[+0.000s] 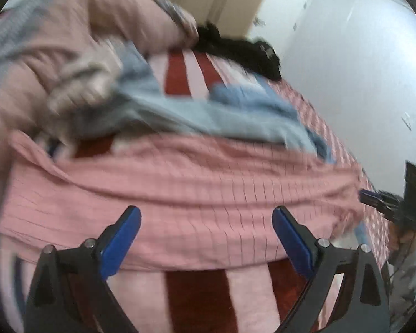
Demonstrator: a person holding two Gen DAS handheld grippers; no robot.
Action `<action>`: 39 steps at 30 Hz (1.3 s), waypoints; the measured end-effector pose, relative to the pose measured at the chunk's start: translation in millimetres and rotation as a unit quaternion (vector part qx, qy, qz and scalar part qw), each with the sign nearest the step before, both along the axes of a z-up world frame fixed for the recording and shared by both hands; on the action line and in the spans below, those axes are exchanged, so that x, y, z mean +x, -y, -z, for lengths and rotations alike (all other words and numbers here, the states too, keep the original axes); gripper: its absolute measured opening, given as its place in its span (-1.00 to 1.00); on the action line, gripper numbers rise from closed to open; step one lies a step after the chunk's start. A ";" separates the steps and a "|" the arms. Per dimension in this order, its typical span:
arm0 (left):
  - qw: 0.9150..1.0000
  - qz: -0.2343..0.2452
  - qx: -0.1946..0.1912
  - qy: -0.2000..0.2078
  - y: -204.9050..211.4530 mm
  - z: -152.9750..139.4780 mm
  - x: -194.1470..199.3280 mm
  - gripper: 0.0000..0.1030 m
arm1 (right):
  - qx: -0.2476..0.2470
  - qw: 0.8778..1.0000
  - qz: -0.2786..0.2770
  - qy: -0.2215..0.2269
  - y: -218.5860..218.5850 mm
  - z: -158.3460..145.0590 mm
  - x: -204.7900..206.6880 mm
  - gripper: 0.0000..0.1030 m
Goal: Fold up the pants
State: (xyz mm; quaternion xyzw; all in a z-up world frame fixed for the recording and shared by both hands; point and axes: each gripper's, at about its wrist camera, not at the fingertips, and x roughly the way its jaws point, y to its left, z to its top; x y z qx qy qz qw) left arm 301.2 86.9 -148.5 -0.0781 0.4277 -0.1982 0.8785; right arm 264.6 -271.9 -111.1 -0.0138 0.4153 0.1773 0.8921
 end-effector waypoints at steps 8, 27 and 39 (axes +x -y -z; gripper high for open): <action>0.999 0.002 0.027 -0.036 22.8 51.9 51.8 0.77 | -0.029 0.998 -0.026 -0.043 -28.2 61.3 47.4 -0.74; 0.997 -0.068 0.045 0.008 -0.6 32.6 134.3 0.78 | -0.036 0.999 0.029 0.000 -1.5 39.3 113.9 -0.54; 0.985 -0.092 -0.135 -0.053 -58.0 50.3 -45.4 0.99 | 0.134 0.990 0.019 -0.034 45.0 17.9 -56.6 0.33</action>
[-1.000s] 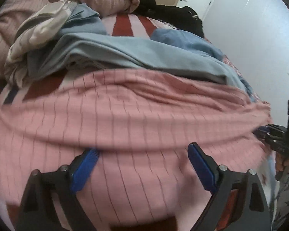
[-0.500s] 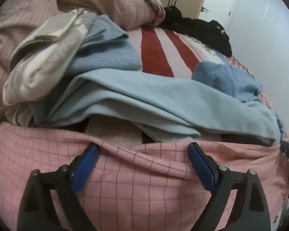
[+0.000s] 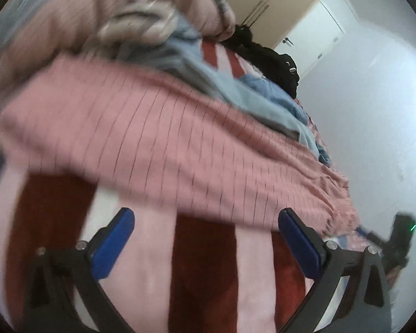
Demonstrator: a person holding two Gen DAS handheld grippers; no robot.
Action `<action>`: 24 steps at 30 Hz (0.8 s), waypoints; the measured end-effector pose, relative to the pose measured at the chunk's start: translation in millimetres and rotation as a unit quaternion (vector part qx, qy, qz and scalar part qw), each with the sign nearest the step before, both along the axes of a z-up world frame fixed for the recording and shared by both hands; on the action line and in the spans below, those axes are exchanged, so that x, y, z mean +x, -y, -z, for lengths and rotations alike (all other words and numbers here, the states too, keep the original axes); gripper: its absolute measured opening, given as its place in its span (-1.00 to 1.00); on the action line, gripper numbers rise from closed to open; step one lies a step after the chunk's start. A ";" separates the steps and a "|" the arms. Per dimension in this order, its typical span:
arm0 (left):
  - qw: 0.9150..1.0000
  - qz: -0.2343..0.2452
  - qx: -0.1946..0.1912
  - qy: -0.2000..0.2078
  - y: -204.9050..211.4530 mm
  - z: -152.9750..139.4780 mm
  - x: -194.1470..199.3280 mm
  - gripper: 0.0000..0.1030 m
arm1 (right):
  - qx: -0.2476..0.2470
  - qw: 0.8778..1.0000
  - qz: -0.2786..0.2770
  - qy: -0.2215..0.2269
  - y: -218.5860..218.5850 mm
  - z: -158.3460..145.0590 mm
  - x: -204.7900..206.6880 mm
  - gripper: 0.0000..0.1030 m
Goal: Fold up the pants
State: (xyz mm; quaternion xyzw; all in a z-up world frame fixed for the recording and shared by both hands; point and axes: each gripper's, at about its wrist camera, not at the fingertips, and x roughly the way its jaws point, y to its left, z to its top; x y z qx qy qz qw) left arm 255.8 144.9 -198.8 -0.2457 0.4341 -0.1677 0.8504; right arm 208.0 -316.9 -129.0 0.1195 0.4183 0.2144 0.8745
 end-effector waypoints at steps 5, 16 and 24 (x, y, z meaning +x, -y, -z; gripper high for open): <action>0.996 -0.021 -0.084 0.012 -14.9 32.4 -10.3 0.98 | 0.118 0.990 0.041 -0.067 21.7 58.2 -28.7 0.53; 0.989 -0.111 -0.102 0.010 -22.3 38.0 73.6 0.98 | 0.165 0.974 0.154 -0.033 37.3 79.9 27.8 0.49; 0.982 -0.179 -0.067 0.005 -20.8 36.9 110.3 0.54 | 0.131 0.960 0.247 -0.011 32.7 75.4 70.6 0.06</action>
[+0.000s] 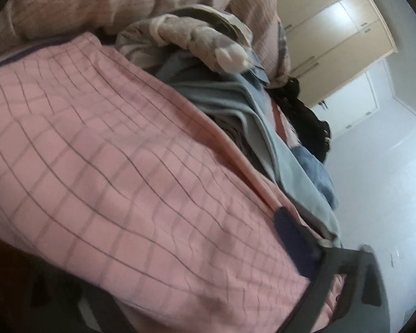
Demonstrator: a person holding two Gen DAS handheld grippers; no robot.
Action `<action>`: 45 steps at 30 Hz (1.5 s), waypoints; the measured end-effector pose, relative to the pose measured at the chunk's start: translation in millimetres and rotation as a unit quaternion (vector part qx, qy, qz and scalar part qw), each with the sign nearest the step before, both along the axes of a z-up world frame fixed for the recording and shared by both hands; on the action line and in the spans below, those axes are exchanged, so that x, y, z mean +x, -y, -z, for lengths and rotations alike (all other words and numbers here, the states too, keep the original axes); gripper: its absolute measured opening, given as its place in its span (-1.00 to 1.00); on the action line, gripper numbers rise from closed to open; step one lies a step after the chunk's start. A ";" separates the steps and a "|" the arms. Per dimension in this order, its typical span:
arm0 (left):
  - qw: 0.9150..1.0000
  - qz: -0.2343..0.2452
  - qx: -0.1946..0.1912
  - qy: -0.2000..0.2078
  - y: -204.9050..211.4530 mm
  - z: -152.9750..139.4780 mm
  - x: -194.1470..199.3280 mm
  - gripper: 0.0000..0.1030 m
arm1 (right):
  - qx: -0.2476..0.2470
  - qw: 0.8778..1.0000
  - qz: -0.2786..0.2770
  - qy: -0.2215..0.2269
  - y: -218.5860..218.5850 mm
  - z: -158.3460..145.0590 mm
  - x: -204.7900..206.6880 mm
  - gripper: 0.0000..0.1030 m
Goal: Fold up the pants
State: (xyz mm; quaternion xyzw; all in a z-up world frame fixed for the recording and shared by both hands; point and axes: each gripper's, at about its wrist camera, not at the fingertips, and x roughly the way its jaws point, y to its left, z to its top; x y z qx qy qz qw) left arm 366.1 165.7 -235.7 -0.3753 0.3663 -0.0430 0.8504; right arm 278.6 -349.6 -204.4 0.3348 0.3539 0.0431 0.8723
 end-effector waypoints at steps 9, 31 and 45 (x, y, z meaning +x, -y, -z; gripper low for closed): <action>1.000 -0.021 0.014 0.005 -27.1 -3.0 -20.8 -0.90 | -0.006 0.998 0.056 -0.001 14.6 -6.0 -4.8 -0.92; 0.999 -0.009 0.032 -0.030 -67.4 -9.2 -76.5 -0.01 | -0.009 0.994 0.091 -0.059 85.5 -17.5 -79.9 0.04; 0.991 -0.038 0.119 -0.041 -52.5 -25.3 -85.3 0.92 | 0.034 0.994 0.099 -0.031 120.7 -13.7 -62.0 0.38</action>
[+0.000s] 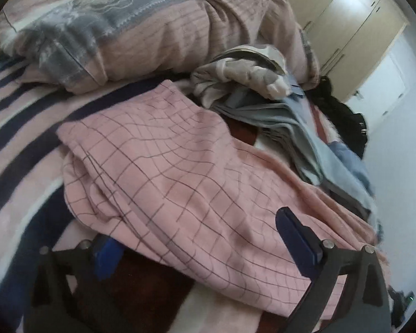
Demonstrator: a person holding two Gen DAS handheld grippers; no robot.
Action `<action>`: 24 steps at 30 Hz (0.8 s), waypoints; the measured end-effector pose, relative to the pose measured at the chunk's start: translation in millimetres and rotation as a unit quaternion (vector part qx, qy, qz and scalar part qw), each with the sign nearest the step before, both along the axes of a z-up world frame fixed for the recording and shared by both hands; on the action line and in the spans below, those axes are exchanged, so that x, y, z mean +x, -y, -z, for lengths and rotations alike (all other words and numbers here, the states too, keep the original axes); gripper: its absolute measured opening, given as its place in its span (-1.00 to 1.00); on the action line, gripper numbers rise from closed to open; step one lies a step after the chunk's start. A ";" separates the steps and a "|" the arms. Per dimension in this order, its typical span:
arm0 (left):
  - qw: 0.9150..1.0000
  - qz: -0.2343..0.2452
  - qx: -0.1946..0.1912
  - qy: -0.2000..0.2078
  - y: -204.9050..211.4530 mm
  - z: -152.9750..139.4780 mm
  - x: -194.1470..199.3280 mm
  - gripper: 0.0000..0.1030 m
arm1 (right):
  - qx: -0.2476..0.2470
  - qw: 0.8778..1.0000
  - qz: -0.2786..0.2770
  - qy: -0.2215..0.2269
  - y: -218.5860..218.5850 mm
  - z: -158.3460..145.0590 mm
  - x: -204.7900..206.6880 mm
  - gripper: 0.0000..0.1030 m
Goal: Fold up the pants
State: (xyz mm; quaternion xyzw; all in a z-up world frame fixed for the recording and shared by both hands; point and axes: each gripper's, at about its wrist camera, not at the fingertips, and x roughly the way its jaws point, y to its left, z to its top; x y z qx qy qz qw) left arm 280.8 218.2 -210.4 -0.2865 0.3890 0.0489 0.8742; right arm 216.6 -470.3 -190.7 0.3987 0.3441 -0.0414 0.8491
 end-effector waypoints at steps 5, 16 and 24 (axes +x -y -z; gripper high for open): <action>0.998 -0.027 -0.062 -0.002 -31.4 16.0 11.4 0.91 | -0.031 0.999 0.024 -0.029 -12.3 0.7 20.6 -0.72; 0.996 -0.045 -0.071 0.004 -58.1 22.6 28.5 -0.81 | -0.124 0.990 0.062 0.008 -18.3 -33.8 0.3 -0.90; 0.999 -0.005 -0.027 0.036 -36.2 -5.2 -20.4 -0.84 | -0.135 0.987 0.090 0.013 1.3 -45.2 -23.3 -0.91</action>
